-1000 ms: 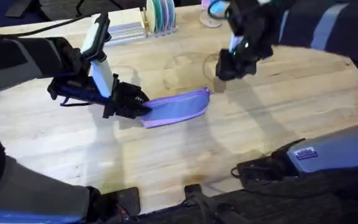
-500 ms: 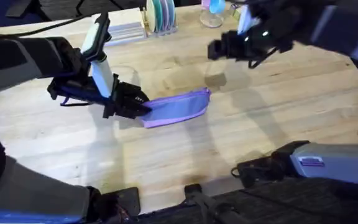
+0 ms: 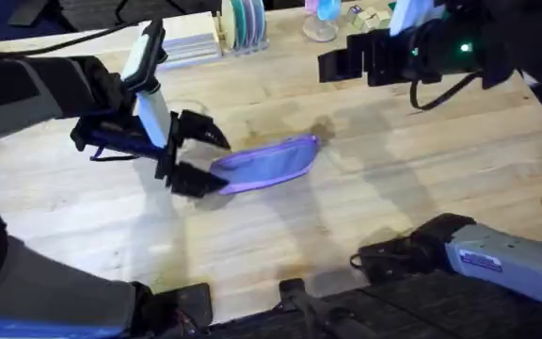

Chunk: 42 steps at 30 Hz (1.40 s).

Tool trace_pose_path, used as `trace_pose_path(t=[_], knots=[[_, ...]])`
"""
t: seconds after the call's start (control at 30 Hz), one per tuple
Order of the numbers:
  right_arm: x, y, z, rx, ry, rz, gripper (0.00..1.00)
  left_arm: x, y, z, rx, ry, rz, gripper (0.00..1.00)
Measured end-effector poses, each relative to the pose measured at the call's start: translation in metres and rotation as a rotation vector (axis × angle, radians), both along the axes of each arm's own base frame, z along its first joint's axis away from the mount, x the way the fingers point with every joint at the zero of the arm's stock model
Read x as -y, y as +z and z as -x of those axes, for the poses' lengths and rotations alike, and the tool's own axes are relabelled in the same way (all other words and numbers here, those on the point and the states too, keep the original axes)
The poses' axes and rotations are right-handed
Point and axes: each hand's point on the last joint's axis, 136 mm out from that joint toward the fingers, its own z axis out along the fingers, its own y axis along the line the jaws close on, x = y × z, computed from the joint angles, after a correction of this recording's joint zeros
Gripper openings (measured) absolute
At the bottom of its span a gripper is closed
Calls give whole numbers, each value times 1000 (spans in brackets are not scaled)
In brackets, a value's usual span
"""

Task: Unzip the bag, pick up the pens from the table one at a time and place them inside, then zip the bag closed.

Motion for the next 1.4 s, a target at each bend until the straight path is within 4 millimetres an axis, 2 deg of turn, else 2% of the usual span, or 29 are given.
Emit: trace_pose_path(t=[0.03, 0.07, 0.33, 0.53, 0.77, 0.9, 1.17, 1.4], knots=[[0, 1, 1, 1, 2, 1, 998, 0, 0, 0, -2, 2, -1, 947], [0, 1, 2, 3, 2, 1, 998, 0, 0, 0, -1, 3, -1, 979], [1, 4, 2, 11, 1, 2, 997, -1, -2, -4, 20, 2, -6, 995], [2, 2, 4, -1, 3, 7, 998, -10, 1, -6, 35, 22, -30, 998], [2, 2, 5, -2, 3, 7, 998, -40, 52, -13, 210, 156, -91, 996], [2, 1, 5, -2, 3, 7, 998, -58, 81, -10, 236, 298, -154, 995], [2, 1, 5, -2, 3, 7, 998, -84, 119, 9, 241, 616, -336, 995], [2, 1, 5, -2, 3, 7, 998, -105, 151, 29, 245, 940, -372, 995]])
